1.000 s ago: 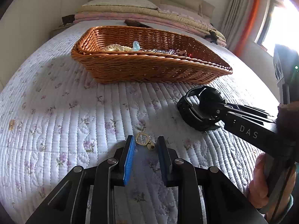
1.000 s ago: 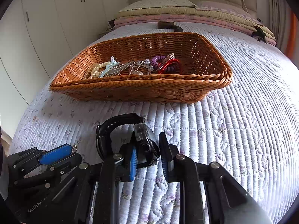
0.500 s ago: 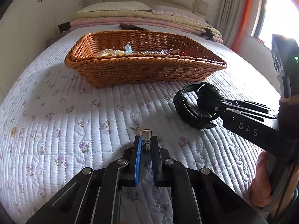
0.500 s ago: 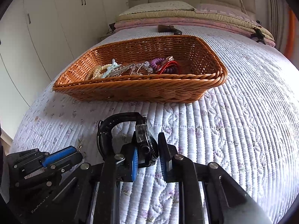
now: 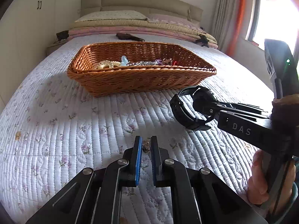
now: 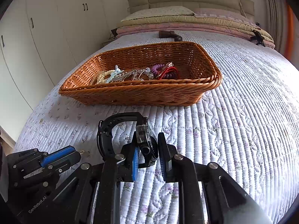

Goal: Organize jewelry
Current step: 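Carry the earring and black watch into the basket and open both tools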

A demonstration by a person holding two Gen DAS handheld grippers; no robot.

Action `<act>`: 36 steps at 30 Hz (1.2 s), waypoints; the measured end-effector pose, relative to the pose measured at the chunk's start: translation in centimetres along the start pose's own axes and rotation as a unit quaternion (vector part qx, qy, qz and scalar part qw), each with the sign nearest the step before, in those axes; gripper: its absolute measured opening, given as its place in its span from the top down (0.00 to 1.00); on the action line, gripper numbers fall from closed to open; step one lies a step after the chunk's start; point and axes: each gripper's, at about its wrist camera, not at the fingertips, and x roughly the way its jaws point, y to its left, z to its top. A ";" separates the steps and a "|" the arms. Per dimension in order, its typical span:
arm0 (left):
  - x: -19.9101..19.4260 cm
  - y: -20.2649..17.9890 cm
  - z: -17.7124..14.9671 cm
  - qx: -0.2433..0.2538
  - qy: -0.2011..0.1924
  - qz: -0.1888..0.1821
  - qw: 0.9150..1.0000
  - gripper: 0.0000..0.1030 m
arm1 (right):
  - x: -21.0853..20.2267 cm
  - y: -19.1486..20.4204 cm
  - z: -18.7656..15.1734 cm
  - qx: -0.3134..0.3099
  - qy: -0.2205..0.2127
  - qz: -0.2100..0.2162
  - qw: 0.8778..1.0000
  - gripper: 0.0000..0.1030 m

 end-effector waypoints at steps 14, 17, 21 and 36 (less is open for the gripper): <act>-2.8 5.4 0.6 -0.100 -0.015 -0.136 0.986 0.91 | -1.0 -0.4 -0.1 0.006 -0.016 0.009 1.000 0.79; -3.2 5.7 0.8 -0.111 -0.020 -0.140 0.984 0.91 | -1.5 0.0 -0.2 -0.001 -0.020 0.001 1.000 0.79; -4.4 5.2 1.3 -0.100 -0.034 -0.123 0.987 0.91 | -2.6 0.3 -0.5 -0.004 -0.021 -0.007 1.000 0.79; -9.4 2.8 11.2 -0.037 -0.137 -0.075 0.987 0.91 | -8.7 0.7 8.7 -0.012 -0.095 -0.040 0.995 0.79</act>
